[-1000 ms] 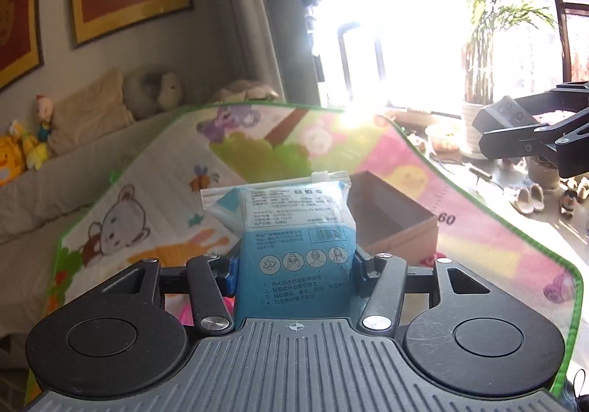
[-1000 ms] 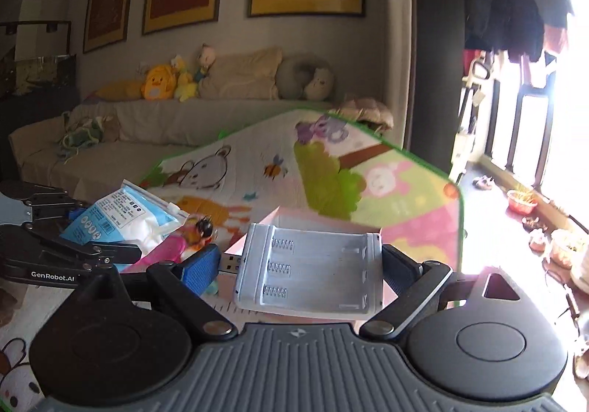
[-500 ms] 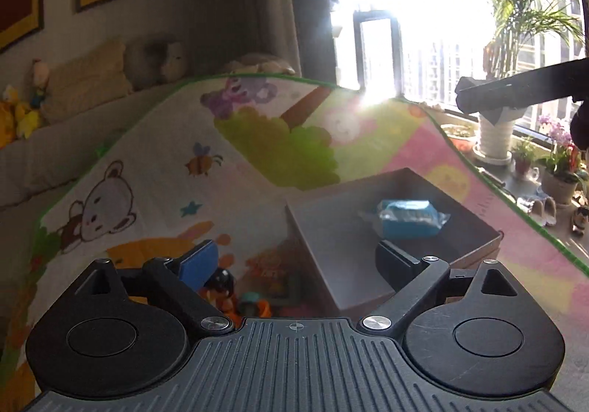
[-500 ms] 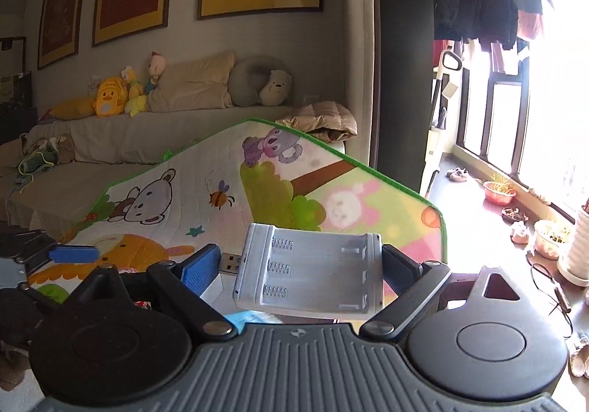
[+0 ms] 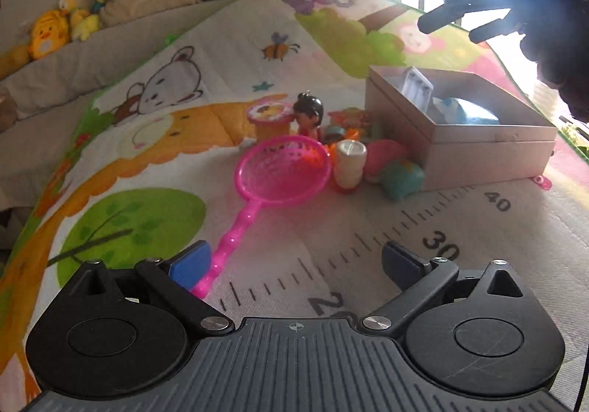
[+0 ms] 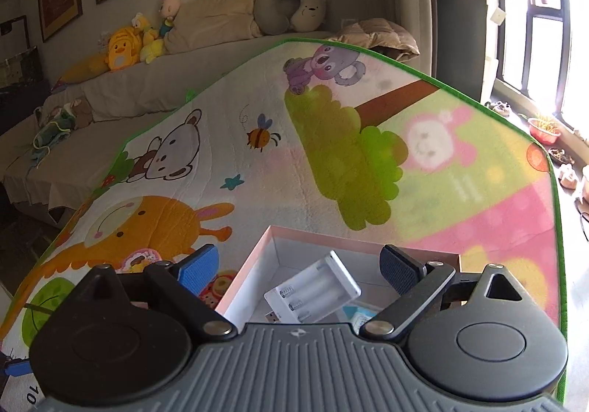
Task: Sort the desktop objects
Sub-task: 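Carry the wipes pack and battery holder into the pink box, open both tools, then grasp the white yogurt bottle with the right tool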
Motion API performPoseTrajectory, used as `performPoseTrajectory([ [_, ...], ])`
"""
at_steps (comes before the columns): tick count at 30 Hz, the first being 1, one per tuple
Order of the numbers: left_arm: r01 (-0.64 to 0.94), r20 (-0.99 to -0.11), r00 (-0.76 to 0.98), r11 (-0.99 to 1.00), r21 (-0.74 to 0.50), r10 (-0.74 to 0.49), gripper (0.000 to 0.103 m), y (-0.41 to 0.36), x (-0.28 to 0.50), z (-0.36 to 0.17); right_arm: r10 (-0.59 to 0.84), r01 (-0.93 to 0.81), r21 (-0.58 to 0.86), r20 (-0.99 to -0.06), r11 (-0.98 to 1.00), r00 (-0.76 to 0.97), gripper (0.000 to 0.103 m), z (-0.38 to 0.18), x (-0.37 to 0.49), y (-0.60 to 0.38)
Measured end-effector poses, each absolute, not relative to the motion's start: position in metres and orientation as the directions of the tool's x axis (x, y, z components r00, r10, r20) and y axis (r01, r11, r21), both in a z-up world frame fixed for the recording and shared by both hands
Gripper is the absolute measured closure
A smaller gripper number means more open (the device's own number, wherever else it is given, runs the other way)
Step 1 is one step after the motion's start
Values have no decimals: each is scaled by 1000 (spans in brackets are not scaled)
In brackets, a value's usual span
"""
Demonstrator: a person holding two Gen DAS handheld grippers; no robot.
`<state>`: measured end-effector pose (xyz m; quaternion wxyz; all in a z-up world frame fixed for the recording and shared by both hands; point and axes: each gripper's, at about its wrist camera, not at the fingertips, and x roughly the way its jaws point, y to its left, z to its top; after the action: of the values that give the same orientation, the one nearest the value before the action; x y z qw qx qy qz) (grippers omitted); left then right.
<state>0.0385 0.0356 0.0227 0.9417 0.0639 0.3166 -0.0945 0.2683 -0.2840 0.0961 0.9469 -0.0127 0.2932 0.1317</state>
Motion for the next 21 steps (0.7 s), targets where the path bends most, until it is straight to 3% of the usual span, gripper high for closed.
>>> performPoseTrajectory([
  [3,184,-607,788,981,64,-108,1,44,42,21,236,-343,-94,-558,935,795,9,91,244,-242],
  [7,153,-598,797,987,57,-89,1,56,45,26,298,-451,-106,-616,886,730,38,85,244,-198],
  [8,154,-596,798,986,55,-91,1,59,46,27,321,-457,-58,-634,887,704,39,84,252,-189],
  [12,165,-614,780,986,18,-119,0,68,50,25,362,-416,93,-682,904,635,37,74,295,-166],
  [14,168,-623,770,986,-11,-138,0,71,53,23,378,-389,158,-710,908,594,28,61,322,-153],
  [16,176,-626,763,984,-37,-160,0,72,54,22,363,-363,166,-725,917,585,21,50,340,-140],
  [21,208,-627,752,976,-68,-204,0,70,56,20,348,-367,165,-781,915,519,20,23,379,-111],
])
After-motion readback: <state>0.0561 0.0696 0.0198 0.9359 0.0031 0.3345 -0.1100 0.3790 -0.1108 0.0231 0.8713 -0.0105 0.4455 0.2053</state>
